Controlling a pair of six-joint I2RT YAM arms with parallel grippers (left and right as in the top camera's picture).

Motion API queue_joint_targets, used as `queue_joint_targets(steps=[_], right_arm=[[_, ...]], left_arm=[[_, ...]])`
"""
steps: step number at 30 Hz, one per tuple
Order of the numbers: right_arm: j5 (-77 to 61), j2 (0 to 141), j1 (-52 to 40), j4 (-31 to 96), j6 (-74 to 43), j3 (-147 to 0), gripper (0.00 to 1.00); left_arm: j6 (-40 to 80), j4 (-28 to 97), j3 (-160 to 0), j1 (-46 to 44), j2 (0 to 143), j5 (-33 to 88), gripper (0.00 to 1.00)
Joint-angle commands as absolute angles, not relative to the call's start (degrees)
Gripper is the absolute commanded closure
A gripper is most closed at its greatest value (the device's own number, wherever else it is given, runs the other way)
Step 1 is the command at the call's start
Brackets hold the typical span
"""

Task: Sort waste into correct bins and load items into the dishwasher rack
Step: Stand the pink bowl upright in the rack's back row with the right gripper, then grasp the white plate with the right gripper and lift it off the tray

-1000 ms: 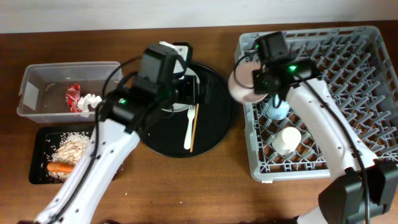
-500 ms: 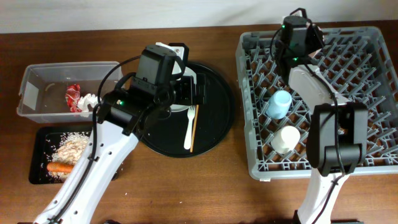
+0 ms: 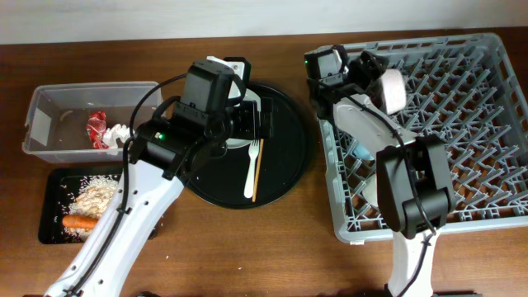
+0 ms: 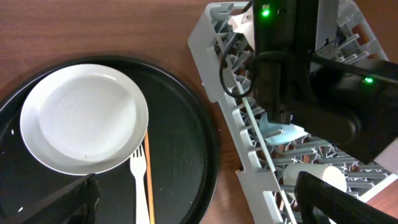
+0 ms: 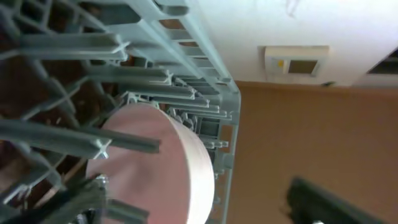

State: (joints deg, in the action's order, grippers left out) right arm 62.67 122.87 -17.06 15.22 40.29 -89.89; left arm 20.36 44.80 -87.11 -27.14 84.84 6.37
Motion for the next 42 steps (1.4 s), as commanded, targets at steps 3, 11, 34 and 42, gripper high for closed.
queue_joint_targets(steps=[3, 11, 34, 42], right_arm=[[48.8, 107.4, -17.1, 26.9, 25.0, -89.8, 0.01], [-1.3, 102.8, 9.8, 41.4, -1.0, -89.8, 0.76], [-13.3, 106.4, -24.0, 36.3, -15.5, -88.5, 0.57], [-13.1, 123.5, -25.2, 17.0, -15.5, -88.5, 0.43]], left_arm=[[19.7, 44.7, -87.6, -26.8, 84.6, 6.0, 0.01], [19.7, 44.7, -87.6, -26.8, 84.6, 6.0, 0.01], [23.1, 52.4, -87.6, -10.4, 81.4, -19.2, 0.01], [23.1, 53.7, -87.6, -7.8, 81.4, -19.1, 0.01]])
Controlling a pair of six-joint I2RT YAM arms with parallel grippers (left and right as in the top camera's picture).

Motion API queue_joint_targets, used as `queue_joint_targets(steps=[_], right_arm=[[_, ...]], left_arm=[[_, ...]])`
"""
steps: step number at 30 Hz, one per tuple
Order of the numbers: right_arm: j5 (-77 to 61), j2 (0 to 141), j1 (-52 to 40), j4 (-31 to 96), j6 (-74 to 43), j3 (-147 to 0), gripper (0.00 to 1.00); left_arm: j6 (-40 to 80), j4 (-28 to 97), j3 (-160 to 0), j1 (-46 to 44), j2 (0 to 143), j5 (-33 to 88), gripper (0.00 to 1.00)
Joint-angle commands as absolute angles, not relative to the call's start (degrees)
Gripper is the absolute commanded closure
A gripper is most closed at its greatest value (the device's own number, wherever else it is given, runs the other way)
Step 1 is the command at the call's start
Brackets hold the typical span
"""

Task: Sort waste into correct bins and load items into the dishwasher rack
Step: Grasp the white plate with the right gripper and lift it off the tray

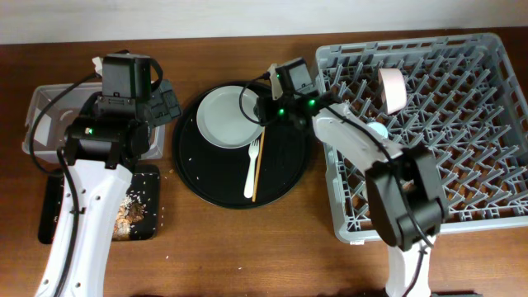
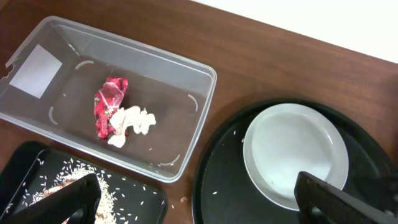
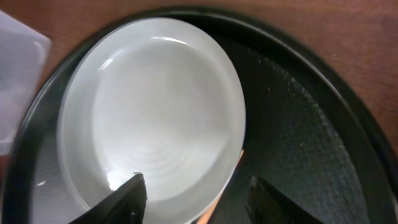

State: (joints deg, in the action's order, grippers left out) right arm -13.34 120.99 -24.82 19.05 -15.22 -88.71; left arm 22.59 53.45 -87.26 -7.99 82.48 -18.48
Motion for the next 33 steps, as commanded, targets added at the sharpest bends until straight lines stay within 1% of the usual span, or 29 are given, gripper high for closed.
queue_joint_targets(steps=[1, 11, 12, 14, 16, 18, 20, 24, 26, 28, 29, 31, 33], right_arm=[[-13.1, 124.2, -25.2, 16.0, -15.5, -88.5, 0.43], [-13.0, 131.3, -25.6, 7.7, -15.5, -88.5, 0.42], [-13.0, 131.3, -25.6, 7.6, -15.5, -88.5, 0.43], [-13.0, 131.3, -25.6, 7.5, -15.5, -88.5, 0.54], [-13.1, 131.3, -25.5, 7.4, -15.5, -88.5, 0.85], [-13.1, 131.3, -25.5, 7.2, -15.5, -88.5, 0.88], [-13.2, 131.2, -25.5, 6.1, -15.5, -89.3, 0.96], [-17.6, 127.3, -25.5, 6.2, -15.6, -93.0, 0.96], [-17.5, 121.7, -25.5, 9.0, -15.5, -93.0, 0.96], [-14.0, 116.5, -24.6, 15.6, -15.3, -93.0, 0.96], [-9.4, 113.3, -23.2, 20.3, -14.8, -93.0, 0.96], [-4.3, 105.1, -18.8, 29.2, -9.0, -93.0, 0.96], [-0.3, 96.9, -13.3, 36.4, -5.9, -93.0, 0.96]], left_arm=[[23.1, 53.7, -87.6, -7.8, 81.4, -19.1, 0.01], [23.1, 53.7, -87.6, -7.8, 81.4, -19.1, 0.01], [23.1, 53.7, -87.6, -7.8, 81.4, -19.1, 0.01], [23.1, 53.7, -87.6, -7.8, 81.4, -19.1, 0.01], [23.1, 53.7, -87.6, -7.8, 81.4, -19.1, 0.01], [23.1, 53.7, -87.6, -7.8, 81.4, -19.1, 0.01], [23.1, 53.7, -87.6, -7.8, 81.4, -19.1, 0.01], [23.1, 53.7, -87.6, -7.8, 81.4, -19.1, 0.01], [23.1, 53.7, -87.6, -7.8, 81.4, -19.1, 0.01], [23.1, 53.7, -87.6, -7.8, 81.4, -19.1, 0.01], [23.1, 53.7, -87.6, -7.8, 81.4, -19.1, 0.01], [23.1, 53.7, -87.6, -7.8, 81.4, -19.1, 0.01], [23.1, 53.7, -87.6, -7.8, 81.4, -19.1, 0.01]])
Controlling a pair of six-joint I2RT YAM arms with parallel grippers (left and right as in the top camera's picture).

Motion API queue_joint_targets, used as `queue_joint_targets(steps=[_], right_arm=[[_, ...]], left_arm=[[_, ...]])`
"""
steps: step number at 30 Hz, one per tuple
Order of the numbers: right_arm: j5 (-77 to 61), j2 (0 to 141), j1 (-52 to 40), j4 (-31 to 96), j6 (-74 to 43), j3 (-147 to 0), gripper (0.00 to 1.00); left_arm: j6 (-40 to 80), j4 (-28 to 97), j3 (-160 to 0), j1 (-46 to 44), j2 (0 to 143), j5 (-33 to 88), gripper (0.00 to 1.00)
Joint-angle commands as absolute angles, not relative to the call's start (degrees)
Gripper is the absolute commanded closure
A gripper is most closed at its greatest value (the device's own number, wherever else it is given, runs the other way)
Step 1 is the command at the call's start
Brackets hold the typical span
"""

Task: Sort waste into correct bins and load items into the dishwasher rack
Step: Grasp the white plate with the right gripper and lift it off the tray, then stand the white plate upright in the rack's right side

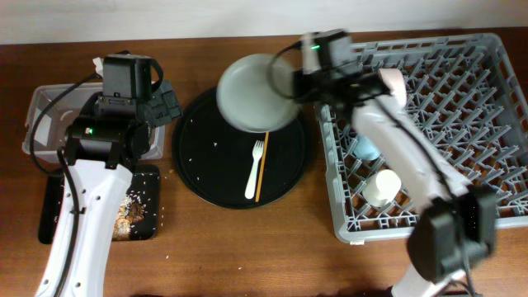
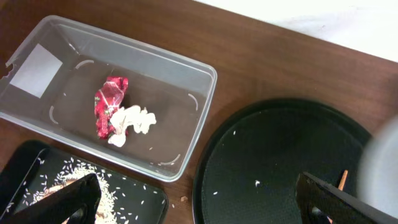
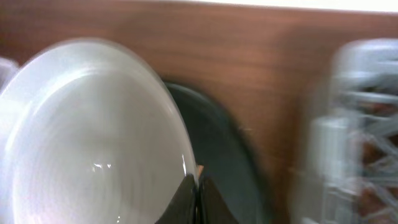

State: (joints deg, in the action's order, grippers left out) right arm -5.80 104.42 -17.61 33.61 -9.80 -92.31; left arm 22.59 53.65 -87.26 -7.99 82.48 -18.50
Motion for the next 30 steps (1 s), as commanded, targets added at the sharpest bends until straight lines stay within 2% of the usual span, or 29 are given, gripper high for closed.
queue_joint_targets(steps=[1, 3, 4, 7, 9, 11, 12, 15, 19, 24, 25, 27, 29, 30], right_arm=[[0.7, 92.9, -9.6, 39.4, -5.3, -93.0, 0.96], [0.8, 85.6, 0.8, 44.8, 3.7, -93.0, 0.96], [0.8, 83.5, 8.9, 46.4, 11.2, -93.0, 0.96], [0.8, 84.6, 22.2, 46.7, 17.7, -93.0, 0.96], [2.1, 86.7, 26.4, 46.3, 18.8, -93.0, 0.96], [17.5, 90.1, 26.5, 45.9, 25.3, -93.0, 0.96], [20.4, 91.2, 26.5, 45.6, 27.6, -93.0, 0.96], [23.7, 94.0, 24.6, 43.0, 36.4, -93.0, 0.96], [25.7, 97.8, 15.7, 42.0, 50.6, -93.0, 0.96], [30.2, 101.8, 6.3, 42.6, 50.6, -92.9, 0.94], [30.2, 101.8, 5.5, 42.4, 50.6, -92.9, 0.68], [30.3, 101.7, 4.6, 42.7, 49.6, -92.9, 0.35], [30.3, 101.0, 3.7, 42.9, 47.5, -92.9, 0.23], [30.3, 100.4, 3.3, 42.8, 47.5, -92.9, 0.22]], left_arm=[[23.1, 53.7, -87.6, -7.8, 81.4, -19.1, 0.01], [23.1, 53.7, -87.6, -7.8, 81.4, -19.1, 0.01], [23.1, 53.7, -87.6, -7.8, 81.4, -19.1, 0.01], [23.1, 53.7, -87.6, -7.8, 81.4, -19.1, 0.01], [23.1, 53.7, -87.6, -7.8, 81.4, -19.1, 0.01], [23.1, 53.7, -87.6, -7.8, 81.4, -19.1, 0.01], [23.1, 53.7, -87.6, -7.8, 81.4, -19.1, 0.01], [23.1, 53.7, -87.6, -7.8, 81.4, -19.1, 0.01], [23.1, 53.7, -87.6, -7.8, 81.4, -19.1, 0.01], [23.1, 53.7, -87.6, -7.8, 81.4, -19.1, 0.01], [23.1, 53.7, -87.6, -7.8, 81.4, -19.1, 0.01], [23.1, 53.7, -87.6, -7.8, 81.4, -19.1, 0.01], [23.1, 53.7, -87.6, -7.8, 81.4, -19.1, 0.01], [23.1, 53.7, -87.6, -7.8, 81.4, -19.1, 0.01]])
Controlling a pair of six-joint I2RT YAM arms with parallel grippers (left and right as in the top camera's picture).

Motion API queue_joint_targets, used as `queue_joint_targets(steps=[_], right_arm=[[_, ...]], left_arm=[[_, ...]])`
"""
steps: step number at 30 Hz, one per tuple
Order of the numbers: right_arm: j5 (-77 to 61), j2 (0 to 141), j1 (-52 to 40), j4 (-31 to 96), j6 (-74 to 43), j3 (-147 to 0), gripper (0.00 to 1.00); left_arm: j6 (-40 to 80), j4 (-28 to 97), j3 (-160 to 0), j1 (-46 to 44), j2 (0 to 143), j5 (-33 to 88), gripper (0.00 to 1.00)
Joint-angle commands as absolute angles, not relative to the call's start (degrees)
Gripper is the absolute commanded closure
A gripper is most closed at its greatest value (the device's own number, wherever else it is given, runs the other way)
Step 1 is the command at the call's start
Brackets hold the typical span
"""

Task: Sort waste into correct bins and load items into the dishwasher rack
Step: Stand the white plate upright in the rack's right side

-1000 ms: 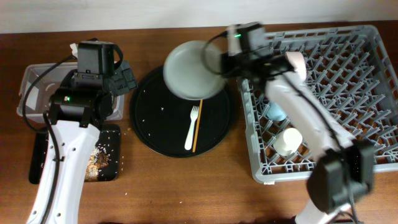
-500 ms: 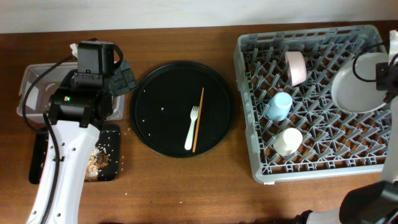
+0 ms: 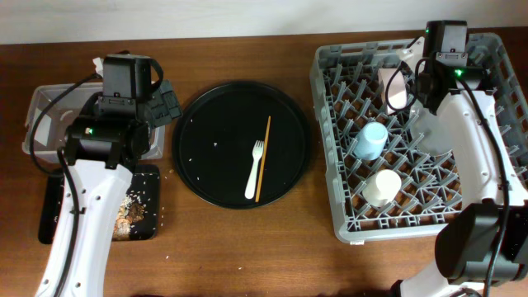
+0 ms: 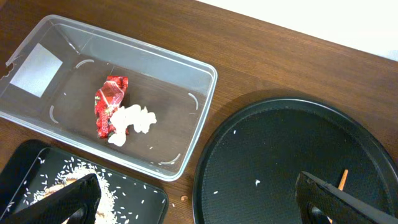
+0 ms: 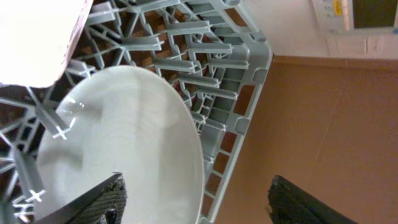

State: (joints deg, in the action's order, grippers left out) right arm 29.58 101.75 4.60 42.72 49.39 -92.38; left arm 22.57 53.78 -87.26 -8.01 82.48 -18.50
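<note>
A white plate (image 5: 118, 143) stands on edge among the pegs of the grey dishwasher rack (image 3: 487, 190), next to a pink cup (image 3: 392, 89). My right gripper (image 5: 208, 202) is open over the rack's far side; the plate's rim sits between its spread fingers, close to the left one. In the overhead view the arm hides the plate. A white fork (image 3: 252, 169) and a wooden chopstick (image 3: 263, 157) lie on the round black tray (image 3: 206, 165). My left gripper (image 4: 199, 202) hangs open and holds nothing, above the gap between the clear bin (image 4: 155, 118) and the tray.
The clear bin holds a red wrapper (image 4: 107, 106) and crumpled tissue (image 4: 130, 119). A black food tray (image 4: 37, 180) with rice lies in front of it. A blue cup (image 3: 371, 139) and a white cup (image 3: 381, 188) sit in the rack.
The right gripper was shut on the plate, held up over the round tray's far edge. Now the plate stands in the rack and the gripper is open around its rim. The left arm has not moved.
First my left gripper hung over the plate on the round tray while the right one was in the rack by the pink cup. Then the left was over the clear bin and the right open at the plate. Then the right held the plate aloft; now it is racked.
</note>
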Motion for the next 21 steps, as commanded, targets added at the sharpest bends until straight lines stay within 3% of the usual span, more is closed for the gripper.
queue_joint_targets(steps=[1, 3, 6, 7, 10, 12, 21], right_arm=[[30.3, 99.0, 2.2, 42.3, 47.4, -92.9, 0.22], [30.3, 95.1, -1.7, 41.2, 43.0, -92.9, 0.15], [28.8, 93.2, -10.9, 43.9, 22.9, -92.9, 0.15], [20.9, 93.3, -15.3, 48.4, 15.2, -92.9, 0.15], [9.0, 93.3, -23.9, 61.1, 0.6, -92.5, 0.29], [4.4, 94.0, -24.0, 61.1, -4.3, -91.3, 0.4], [6.0, 104.8, -19.3, 50.5, -11.3, -84.4, 0.39]], left_arm=[[23.1, 53.7, -87.6, -7.8, 81.4, -19.1, 0.01], [23.1, 53.7, -87.6, -7.8, 81.4, -19.1, 0.01], [23.1, 53.7, -87.6, -7.8, 81.4, -19.1, 0.01], [23.1, 53.7, -87.6, -7.8, 81.4, -19.1, 0.01], [23.1, 53.7, -87.6, -7.8, 81.4, -19.1, 0.01], [23.1, 53.7, -87.6, -7.8, 81.4, -19.1, 0.01], [23.1, 53.7, -87.6, -7.8, 81.4, -19.1, 0.01]])
